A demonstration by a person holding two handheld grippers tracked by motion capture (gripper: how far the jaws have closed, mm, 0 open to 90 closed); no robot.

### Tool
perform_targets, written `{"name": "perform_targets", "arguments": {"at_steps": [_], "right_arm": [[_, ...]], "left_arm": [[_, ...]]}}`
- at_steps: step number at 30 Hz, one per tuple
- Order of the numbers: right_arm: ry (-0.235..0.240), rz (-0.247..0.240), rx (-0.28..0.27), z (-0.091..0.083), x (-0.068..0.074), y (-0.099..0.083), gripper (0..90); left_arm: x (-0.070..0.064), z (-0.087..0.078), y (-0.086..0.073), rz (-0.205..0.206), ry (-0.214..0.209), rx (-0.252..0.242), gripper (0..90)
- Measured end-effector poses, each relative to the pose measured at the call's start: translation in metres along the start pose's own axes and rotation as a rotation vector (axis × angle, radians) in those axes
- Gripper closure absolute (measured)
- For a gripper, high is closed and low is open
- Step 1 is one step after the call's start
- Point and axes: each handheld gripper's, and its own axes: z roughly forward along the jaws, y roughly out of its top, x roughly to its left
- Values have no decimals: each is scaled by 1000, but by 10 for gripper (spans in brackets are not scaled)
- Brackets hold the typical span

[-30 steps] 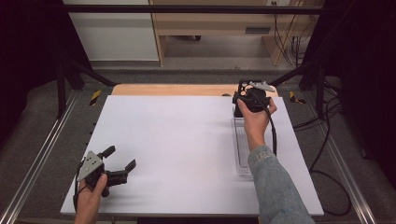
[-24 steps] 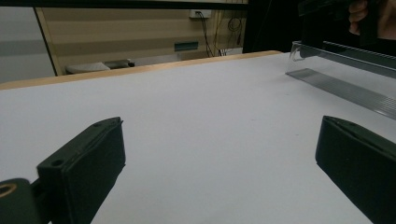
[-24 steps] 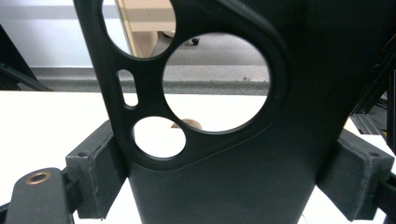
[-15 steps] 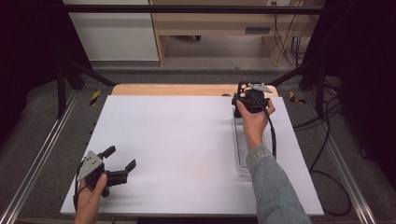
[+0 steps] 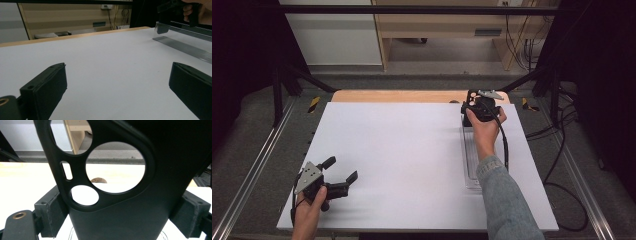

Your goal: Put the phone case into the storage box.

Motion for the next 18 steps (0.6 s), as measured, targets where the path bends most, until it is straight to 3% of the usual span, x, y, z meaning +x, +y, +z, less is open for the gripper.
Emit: {"name": "perform_targets", "arguments": {"at_steps": [18], "right_arm": [[-13,8,20,7,-5,-10,131]], "left_arm": [[-1,1,0,1,-2,1,16]]}}
